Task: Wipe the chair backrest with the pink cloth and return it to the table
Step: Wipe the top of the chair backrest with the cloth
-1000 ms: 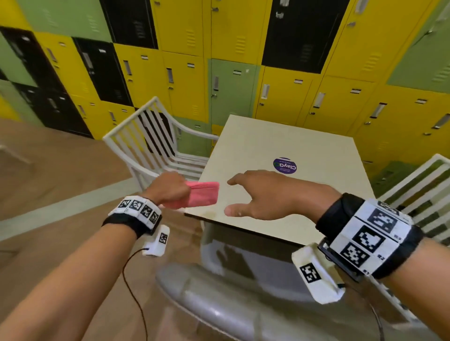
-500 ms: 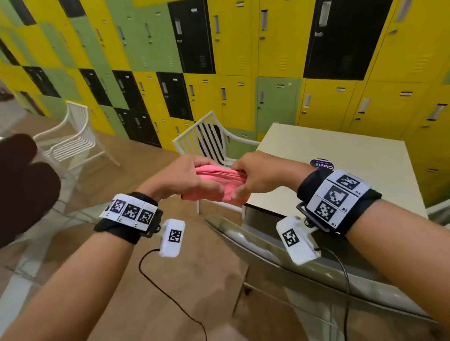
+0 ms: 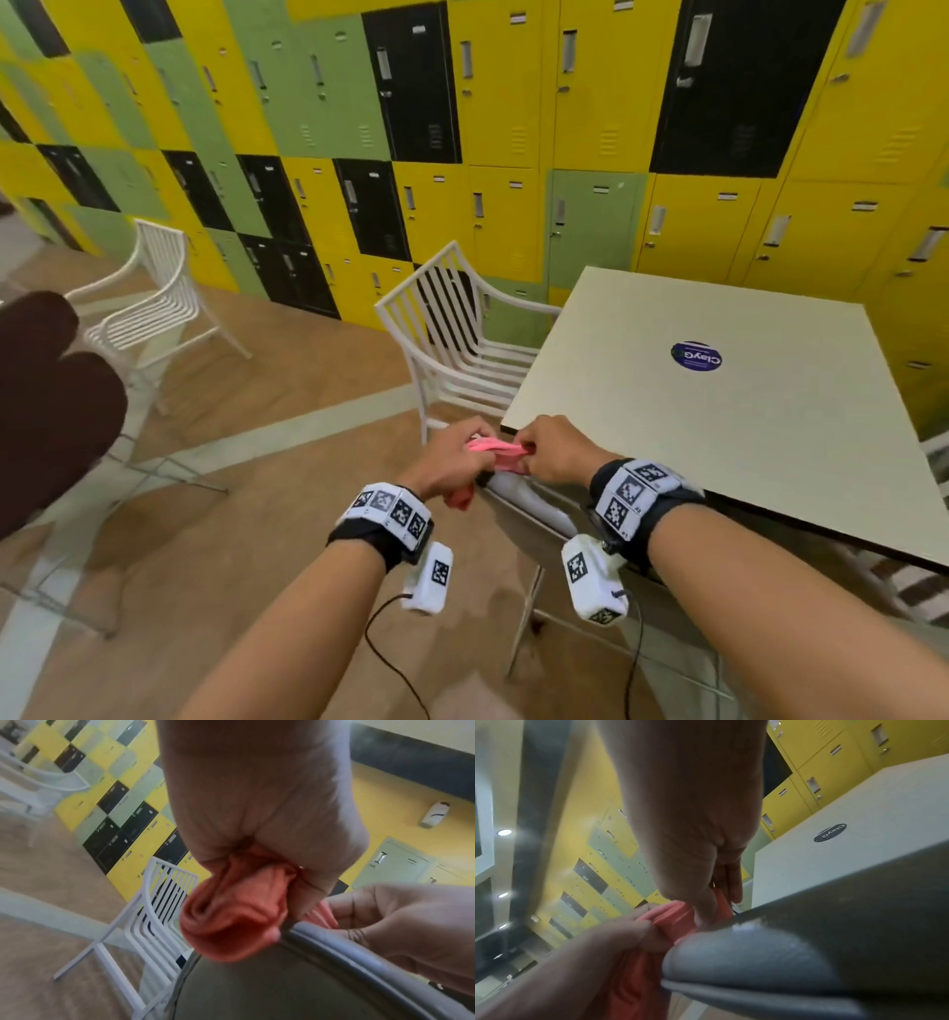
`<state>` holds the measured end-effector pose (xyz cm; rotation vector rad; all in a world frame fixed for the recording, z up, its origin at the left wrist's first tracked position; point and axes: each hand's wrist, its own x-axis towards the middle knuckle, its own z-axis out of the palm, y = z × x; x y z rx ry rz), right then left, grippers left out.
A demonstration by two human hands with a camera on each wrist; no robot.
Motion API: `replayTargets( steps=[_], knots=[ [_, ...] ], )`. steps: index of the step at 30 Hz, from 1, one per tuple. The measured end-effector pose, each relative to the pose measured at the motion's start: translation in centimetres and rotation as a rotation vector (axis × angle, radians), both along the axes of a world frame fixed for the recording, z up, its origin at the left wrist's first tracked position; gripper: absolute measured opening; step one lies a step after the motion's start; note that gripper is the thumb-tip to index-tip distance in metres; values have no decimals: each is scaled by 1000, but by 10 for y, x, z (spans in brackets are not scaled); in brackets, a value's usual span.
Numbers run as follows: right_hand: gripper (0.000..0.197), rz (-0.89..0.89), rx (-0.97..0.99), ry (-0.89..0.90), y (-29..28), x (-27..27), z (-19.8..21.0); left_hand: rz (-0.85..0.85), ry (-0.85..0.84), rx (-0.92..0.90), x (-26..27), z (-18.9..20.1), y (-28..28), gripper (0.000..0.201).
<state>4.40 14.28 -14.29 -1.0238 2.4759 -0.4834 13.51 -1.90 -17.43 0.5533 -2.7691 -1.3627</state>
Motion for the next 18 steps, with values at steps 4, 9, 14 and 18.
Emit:
replayTargets(
  steps=[4,9,14,18],
  knots=[
    [23,15,18,-91,11,3,10,-50,55,125,3,-7,4,18],
    [21,31,84,-59,21,11,20,-133,110,106,20,-16,14,30],
    [15,30,99,-40,37,18,31,-120,226,54,36,-11,43,30],
    [18,33,79,-26,56,34,37,-77,317,125,59,-23,71,39]
  ],
)
